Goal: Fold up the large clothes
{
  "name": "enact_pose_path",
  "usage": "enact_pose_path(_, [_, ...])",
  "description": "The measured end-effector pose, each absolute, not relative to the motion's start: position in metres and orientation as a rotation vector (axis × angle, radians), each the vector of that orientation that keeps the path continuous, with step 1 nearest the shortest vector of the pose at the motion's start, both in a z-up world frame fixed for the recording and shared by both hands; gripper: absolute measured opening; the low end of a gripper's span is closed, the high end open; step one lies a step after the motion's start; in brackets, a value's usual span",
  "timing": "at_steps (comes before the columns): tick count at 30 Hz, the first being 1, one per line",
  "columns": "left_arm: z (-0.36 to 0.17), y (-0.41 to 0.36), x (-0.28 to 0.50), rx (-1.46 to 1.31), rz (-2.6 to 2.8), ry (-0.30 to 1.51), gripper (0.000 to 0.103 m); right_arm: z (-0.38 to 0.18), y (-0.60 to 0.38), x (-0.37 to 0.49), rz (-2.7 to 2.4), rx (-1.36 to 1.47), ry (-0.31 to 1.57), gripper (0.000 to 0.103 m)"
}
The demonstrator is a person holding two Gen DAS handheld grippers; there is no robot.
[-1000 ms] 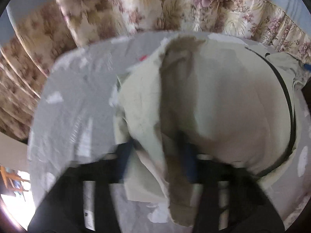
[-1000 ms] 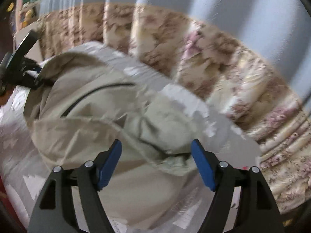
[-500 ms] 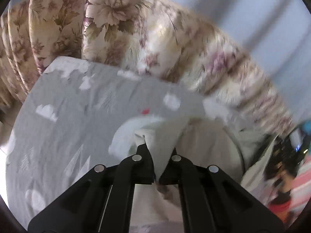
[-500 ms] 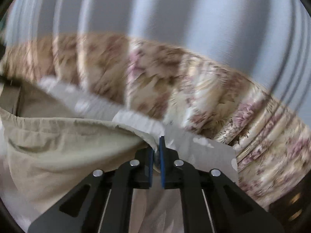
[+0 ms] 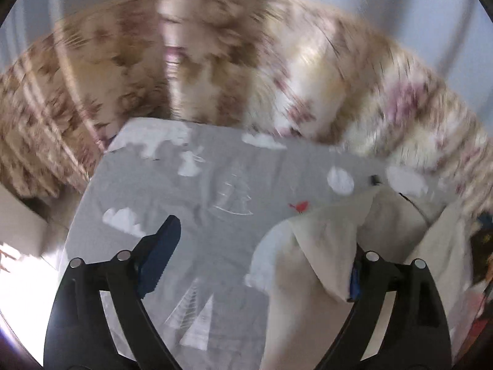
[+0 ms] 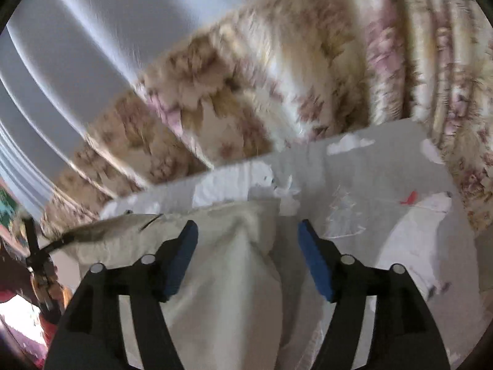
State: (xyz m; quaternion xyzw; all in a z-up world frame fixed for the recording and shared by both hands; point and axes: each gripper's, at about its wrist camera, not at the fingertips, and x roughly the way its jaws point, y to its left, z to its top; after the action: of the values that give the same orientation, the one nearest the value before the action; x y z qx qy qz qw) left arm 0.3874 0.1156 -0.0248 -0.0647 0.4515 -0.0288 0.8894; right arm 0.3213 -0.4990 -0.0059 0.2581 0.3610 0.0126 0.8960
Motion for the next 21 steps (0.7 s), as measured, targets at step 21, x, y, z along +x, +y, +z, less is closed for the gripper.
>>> enact_pose_path(21, [-0.043,0.149,0.398,-0.708,-0.532,1.111,0.093,-0.045,-0.412,0.334,0.017,0.253,0.832,0.074])
